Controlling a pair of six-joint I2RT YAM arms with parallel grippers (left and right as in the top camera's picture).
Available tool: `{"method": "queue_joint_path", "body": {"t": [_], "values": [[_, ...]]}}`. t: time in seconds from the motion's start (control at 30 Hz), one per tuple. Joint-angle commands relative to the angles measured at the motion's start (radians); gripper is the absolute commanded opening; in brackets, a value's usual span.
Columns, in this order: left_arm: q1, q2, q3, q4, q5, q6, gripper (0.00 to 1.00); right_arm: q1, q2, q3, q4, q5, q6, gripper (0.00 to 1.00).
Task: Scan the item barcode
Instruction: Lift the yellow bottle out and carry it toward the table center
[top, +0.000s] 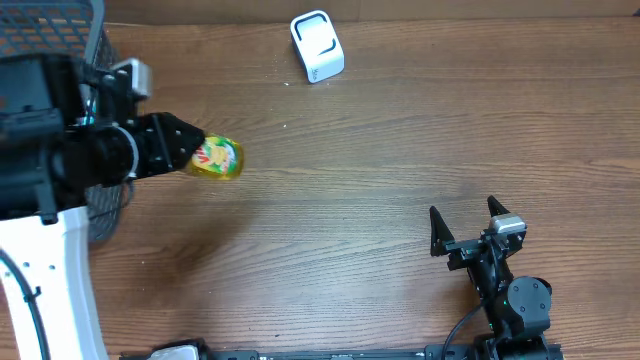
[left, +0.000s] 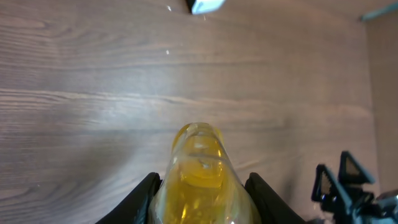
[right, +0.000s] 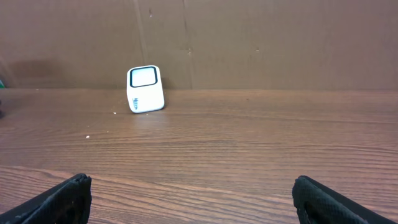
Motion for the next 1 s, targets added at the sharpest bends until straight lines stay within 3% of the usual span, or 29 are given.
{"method": "queue_joint_path", "body": {"t": [0.0, 0.57, 0.97], "values": [[-0.085, -0.004, -0.03, 0.022, -0.092, -0.059, 0.04, -0.004, 0.001, -0.01, 0.003, 0.009, -0.004, 1.0], [-0.583, -0.003, -0.339, 0.367, -0.463, -0.416, 0.04, -0.004, 0.001, -0.01, 0.003, 0.008, -0.004, 1.0], [-0.816, 0.161, -0.418, 0.48, -0.587, -0.512, 0.04, -0.004, 0.001, -0.01, 0.003, 0.008, -0.004, 1.0]]}}
